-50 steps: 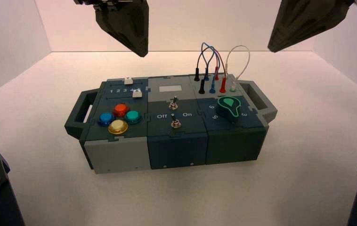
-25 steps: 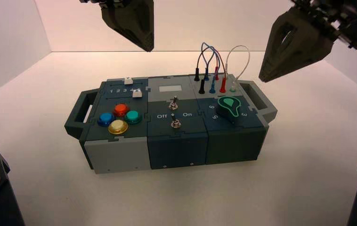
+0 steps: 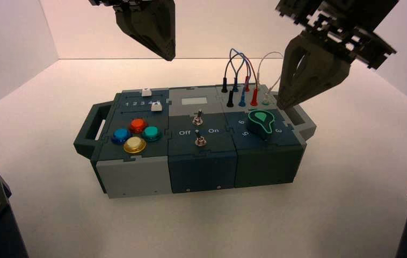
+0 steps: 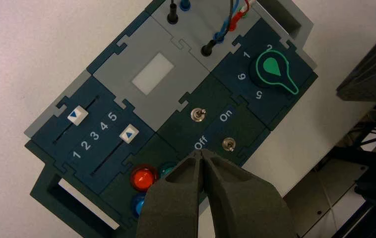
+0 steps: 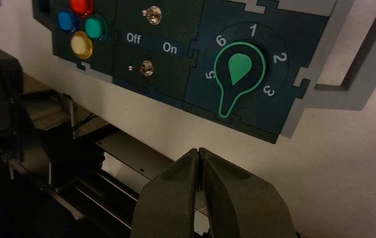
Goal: Turn the knob to position 2.
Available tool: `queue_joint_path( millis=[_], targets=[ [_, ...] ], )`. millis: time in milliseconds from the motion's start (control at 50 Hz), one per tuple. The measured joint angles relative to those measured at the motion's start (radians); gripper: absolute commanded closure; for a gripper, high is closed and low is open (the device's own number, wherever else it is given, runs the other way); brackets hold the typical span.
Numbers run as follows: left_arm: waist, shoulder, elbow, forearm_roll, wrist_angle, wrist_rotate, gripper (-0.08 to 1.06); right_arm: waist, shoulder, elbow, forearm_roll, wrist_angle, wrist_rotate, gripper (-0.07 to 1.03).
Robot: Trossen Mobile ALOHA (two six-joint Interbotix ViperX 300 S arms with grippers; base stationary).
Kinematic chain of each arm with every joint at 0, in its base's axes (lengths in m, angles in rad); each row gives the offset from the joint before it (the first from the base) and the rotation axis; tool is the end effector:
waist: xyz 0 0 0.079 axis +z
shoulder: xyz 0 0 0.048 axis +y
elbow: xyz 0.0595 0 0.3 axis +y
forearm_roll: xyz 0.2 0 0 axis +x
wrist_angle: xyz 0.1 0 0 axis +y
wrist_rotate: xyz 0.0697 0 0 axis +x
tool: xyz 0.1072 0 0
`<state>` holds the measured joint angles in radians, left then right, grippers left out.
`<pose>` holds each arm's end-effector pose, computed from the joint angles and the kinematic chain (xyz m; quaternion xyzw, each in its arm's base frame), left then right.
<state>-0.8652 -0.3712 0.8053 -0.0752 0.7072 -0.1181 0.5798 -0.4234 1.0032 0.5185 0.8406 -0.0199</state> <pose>0.1832 -0.2283 0.1414 0.1472 0.5259 -0.3267 0.7714 0.1466 0.1740 0.1002 0.0565 0.6741 0.2482 0.6934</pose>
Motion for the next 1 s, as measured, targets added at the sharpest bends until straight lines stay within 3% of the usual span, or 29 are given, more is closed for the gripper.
queue_joint_path(
  millis=[600, 1000],
  targets=[
    [0.0, 0.014, 0.0, 0.002, -0.017, -0.002, 1.01, 0.015, 0.121, -0.021, 0.0, -0.057, -0.003, 0.99],
    [0.0, 0.02, 0.011, 0.002, -0.017, -0.002, 1.01, 0.061, 0.19, -0.049, 0.012, -0.081, -0.003, 0.99]
  ],
)
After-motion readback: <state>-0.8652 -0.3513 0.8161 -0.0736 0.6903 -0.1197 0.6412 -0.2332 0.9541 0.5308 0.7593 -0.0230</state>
